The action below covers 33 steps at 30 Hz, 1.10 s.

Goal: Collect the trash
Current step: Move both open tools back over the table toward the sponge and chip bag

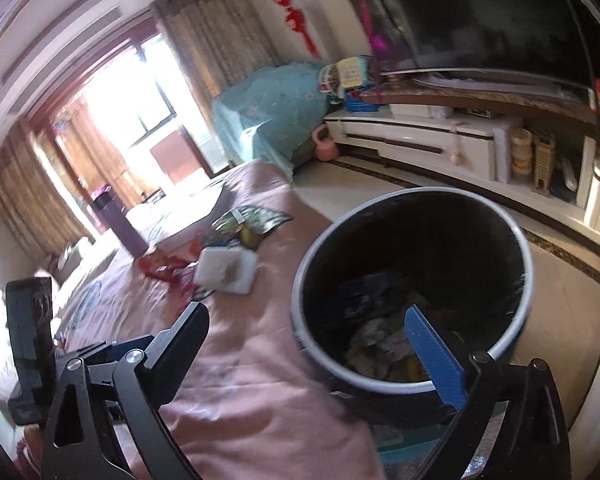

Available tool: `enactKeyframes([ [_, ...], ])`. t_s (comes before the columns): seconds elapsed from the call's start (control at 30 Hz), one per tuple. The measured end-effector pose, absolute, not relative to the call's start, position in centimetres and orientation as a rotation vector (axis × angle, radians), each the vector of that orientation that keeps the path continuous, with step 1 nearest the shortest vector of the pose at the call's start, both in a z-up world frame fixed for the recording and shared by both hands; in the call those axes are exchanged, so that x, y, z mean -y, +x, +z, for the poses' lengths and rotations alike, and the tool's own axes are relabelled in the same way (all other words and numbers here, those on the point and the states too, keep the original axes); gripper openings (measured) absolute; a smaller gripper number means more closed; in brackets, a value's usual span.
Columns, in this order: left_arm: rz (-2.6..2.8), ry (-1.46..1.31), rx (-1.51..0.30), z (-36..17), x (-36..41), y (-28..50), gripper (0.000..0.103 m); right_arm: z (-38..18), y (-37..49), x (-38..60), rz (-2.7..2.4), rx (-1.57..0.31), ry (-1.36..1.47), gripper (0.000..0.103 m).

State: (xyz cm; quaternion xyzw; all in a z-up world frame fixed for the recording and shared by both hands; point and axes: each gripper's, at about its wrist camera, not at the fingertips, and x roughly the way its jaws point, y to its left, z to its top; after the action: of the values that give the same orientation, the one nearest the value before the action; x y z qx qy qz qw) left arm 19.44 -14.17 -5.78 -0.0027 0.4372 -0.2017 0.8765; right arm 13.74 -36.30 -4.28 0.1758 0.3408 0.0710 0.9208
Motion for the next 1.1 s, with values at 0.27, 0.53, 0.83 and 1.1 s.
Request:
enactKeyframes([
  [0.27,-0.332,-0.079,-0.902,-5.9,8.7,19.0,0.08,-5.1,14.2,31.0,0.224,-0.748,0.279,0.101],
  [0.53,-0.271,-0.138,-0.907,-6.6,4.8,19.3,0.081,-5.9,15.4,27.7,0.266,-0.781,0.238,0.101],
  [0.83,-0.24,-0.179,-0.911,-6.6,2.7,21.7,0.081,-6.0,17.7,26.1,0.318,-0.793,0.161,0.101],
  [1.1,-0.219,-0.184,-0.9,-6.4,2.7,24.9,0.082,-6.5,20.2,25.5,0.371,-0.831,0.084,0.101],
])
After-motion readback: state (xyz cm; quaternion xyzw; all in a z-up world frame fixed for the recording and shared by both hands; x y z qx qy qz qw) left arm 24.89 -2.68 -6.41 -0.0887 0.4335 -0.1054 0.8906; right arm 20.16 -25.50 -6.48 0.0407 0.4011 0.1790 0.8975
